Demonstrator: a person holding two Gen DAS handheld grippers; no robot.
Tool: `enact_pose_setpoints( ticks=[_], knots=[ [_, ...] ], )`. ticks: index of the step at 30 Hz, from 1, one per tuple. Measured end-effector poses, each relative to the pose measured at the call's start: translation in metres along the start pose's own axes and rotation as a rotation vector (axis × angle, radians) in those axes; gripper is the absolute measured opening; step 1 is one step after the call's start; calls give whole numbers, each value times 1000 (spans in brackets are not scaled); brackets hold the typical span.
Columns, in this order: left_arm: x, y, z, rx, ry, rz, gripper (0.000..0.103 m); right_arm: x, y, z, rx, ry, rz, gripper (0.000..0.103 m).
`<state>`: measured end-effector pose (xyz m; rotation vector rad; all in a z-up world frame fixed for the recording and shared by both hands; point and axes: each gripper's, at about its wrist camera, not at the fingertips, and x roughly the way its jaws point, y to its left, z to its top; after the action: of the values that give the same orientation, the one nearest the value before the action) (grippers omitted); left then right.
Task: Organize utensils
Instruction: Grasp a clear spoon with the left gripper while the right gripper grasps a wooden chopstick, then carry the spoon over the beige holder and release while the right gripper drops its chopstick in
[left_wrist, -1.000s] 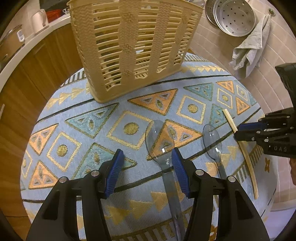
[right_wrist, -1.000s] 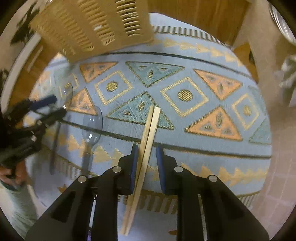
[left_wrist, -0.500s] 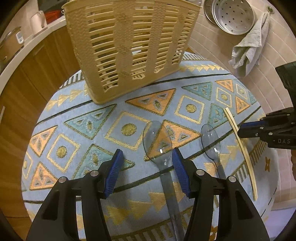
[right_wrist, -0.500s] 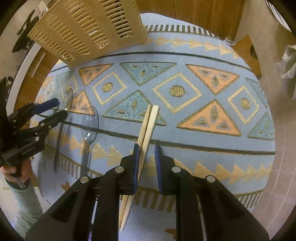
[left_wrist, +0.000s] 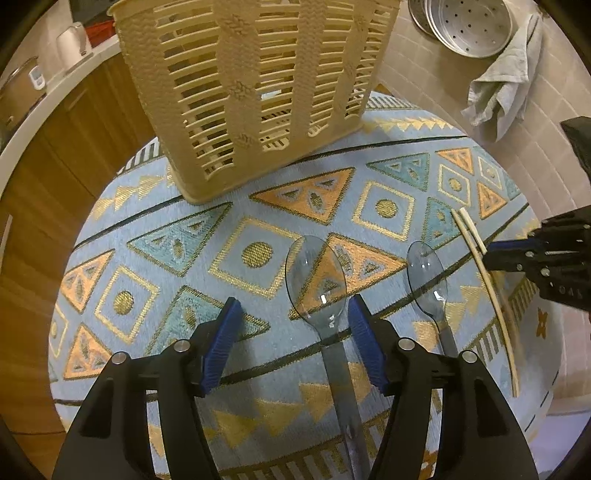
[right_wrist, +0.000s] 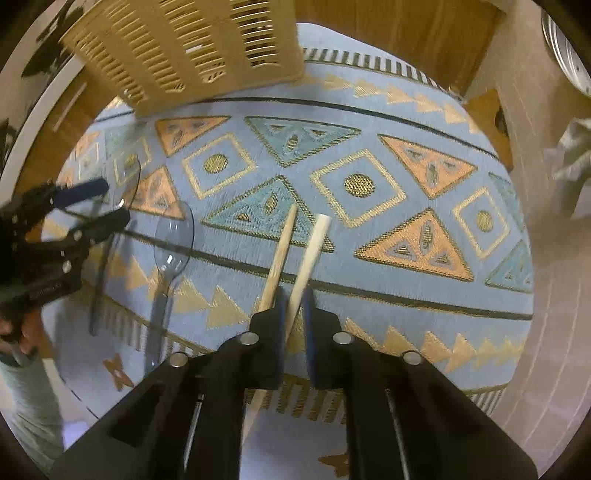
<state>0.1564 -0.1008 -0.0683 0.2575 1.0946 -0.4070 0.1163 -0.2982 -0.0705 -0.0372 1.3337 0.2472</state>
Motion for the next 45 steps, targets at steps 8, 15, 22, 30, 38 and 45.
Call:
enact_pose_setpoints(
  ticks=[8,15,22,30,38,45],
  knots=[
    [9,-14,18,52,27,63,35,-3,-9,-7,-17,-29,76,5],
    [-15,-11,6,-24,-130,17,32,-33,-16,-16,-35,-166,170,4],
    [-101,-17,1,-72,-480,11,32,-89,-8,-32,-107,-435,286,4],
    [-183,-18,9,-118,-817,103,32,-156,0,-13,-102,-731,358,4],
    [-211,6,55,-246,-1036,206,32,-205,7,40,-56,-963,283,4],
    [-195,24,88,-278,-1114,274,32,-217,6,96,4,-1091,193,4]
  ],
)
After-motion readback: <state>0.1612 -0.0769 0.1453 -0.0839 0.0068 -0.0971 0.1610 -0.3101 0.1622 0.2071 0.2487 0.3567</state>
